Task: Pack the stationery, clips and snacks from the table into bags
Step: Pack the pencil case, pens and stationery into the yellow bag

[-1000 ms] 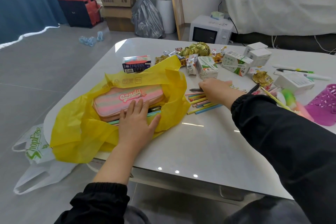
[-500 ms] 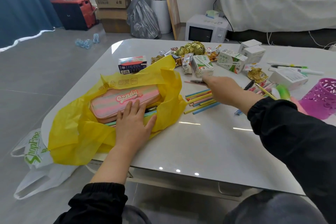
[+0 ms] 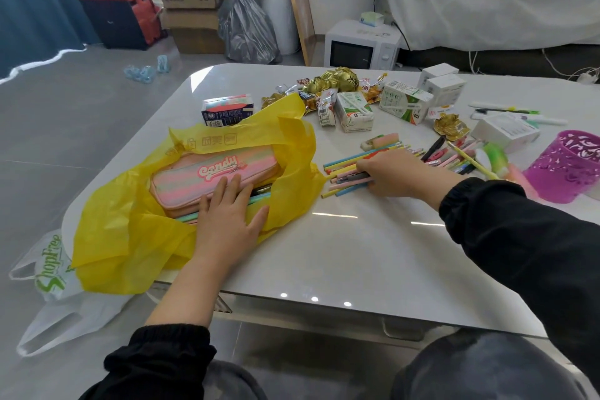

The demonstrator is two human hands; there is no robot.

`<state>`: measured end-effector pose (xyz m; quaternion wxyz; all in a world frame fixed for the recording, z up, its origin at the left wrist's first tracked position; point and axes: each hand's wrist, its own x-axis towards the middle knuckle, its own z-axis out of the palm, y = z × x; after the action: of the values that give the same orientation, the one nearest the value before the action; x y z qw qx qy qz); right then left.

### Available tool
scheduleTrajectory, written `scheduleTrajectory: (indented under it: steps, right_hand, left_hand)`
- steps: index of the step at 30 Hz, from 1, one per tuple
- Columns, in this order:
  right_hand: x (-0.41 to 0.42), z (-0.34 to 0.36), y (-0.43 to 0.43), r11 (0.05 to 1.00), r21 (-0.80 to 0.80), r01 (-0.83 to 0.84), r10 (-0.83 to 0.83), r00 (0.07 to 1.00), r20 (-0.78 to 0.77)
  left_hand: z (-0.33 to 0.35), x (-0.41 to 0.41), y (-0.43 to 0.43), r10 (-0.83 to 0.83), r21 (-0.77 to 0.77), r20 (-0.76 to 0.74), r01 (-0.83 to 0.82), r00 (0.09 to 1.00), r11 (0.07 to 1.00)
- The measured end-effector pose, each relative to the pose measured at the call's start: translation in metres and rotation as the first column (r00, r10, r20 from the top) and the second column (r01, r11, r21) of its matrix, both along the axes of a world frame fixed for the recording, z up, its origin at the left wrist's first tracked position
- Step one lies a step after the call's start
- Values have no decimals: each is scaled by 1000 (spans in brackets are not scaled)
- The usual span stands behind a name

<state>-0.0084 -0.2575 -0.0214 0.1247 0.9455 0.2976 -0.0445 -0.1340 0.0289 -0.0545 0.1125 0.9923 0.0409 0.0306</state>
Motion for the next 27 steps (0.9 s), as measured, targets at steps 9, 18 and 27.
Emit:
scheduleTrajectory:
  steps: [9,18,27]
  right_hand:
    - [6,-3,8,999,-31,-42,42,999,2]
    - [-1,-7,0,996,-19,-93,94,991,97]
    - [-7,3,-3,966,213,-149,82,952,295]
  left_hand:
    - [2,0,-1,4,14,-6,-4,1000,1000]
    - [2,0,-1,2,14,-11,-2,1000,1000]
    - [1,-1,-1,-3,8,-1,3,1000,1000]
